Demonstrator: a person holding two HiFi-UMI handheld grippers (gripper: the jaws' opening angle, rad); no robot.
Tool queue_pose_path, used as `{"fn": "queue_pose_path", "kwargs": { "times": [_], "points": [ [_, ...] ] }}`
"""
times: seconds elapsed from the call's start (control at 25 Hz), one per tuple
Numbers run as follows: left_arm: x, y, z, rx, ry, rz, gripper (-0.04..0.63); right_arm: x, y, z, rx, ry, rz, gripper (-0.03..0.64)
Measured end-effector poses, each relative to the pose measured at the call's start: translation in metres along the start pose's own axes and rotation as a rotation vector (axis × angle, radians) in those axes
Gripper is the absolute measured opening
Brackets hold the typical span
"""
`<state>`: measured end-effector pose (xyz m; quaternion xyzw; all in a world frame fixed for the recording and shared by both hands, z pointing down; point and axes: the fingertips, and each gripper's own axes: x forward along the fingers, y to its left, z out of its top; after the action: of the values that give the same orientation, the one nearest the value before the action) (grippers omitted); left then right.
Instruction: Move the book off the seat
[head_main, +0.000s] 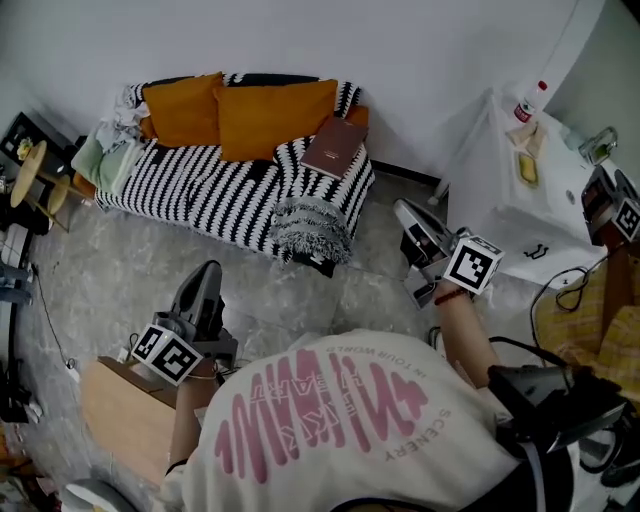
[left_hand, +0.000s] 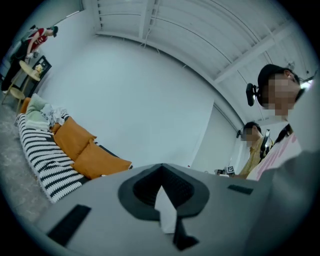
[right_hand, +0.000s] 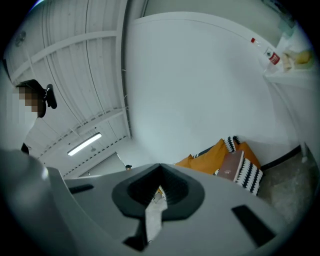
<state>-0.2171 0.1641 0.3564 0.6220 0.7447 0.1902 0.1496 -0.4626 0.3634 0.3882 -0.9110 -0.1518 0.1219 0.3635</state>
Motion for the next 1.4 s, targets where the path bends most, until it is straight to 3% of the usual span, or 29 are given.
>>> {"fn": "queue_pose_path", "kwargs": {
  "times": [0.16, 0.6, 0.72, 0.92, 1.16, 1.4],
  "points": [
    [0.016, 0.009, -0.002, 0.038, 0.029, 0.009, 0.009, -0.008, -0.013, -0.008, 0.014, -0.004, -0.037, 0.008],
    [0.033, 0.040, -0.017, -0.086, 0.043, 0.005, 0.009, 0.001, -0.029, -0.012, 0.010, -0.003, -0.085, 0.008],
    [0.048, 0.051, -0.010, -0.086, 0.052, -0.017, 0.009, 0.010, -0.038, -0.010, 0.004, -0.011, -0.111, 0.008],
    [0.074, 0.068, 0.013, -0.062, 0.069, -0.073, 0.009, 0.033, -0.049, -0.007, 0.140, -0.087, -0.149, 0.008],
    [0.118, 0.103, 0.036, -0.061, 0.105, -0.122, 0.009, 0.067, -0.065, 0.005, 0.094, -0.117, -0.179, 0.008],
    [0.145, 0.127, 0.058, -0.041, 0.130, -0.186, 0.009, 0.090, -0.070, 0.006, 0.128, -0.170, -0.229, 0.008]
  ]
}}
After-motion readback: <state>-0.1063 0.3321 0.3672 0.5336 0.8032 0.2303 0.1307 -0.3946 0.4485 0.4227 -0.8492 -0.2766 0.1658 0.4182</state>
